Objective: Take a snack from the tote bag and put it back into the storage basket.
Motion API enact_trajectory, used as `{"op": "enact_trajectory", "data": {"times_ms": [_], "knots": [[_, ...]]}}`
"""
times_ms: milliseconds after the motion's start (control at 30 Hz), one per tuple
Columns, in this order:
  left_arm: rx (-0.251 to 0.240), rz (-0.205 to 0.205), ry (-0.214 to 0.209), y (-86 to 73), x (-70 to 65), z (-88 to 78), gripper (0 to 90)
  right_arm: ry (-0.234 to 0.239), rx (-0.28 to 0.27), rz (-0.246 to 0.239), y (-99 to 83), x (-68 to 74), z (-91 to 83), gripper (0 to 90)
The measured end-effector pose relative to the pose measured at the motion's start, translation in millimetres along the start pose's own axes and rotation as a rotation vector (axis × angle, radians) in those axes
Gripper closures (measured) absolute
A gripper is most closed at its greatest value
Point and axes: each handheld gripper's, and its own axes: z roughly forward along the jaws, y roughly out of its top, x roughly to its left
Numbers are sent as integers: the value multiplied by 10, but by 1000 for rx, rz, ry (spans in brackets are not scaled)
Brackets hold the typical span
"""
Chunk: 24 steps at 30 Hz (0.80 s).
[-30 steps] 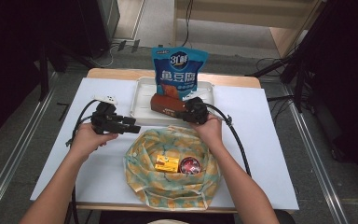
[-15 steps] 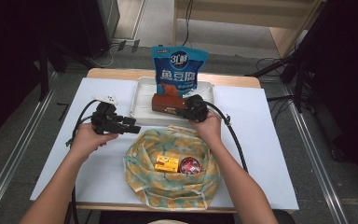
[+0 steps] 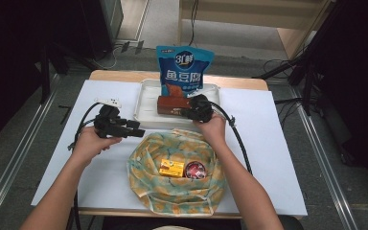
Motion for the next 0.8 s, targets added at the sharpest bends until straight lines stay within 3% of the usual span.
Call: {"op": "enact_trajectory", "data": {"times_ms": [333,800], "knots": [[3,4,-2,0,-3,7,426,-22,13,3,70,-39,48,900],[1,5,-7,1,-5,-1,426,-51,12,45,115,-116,147,900]]}}
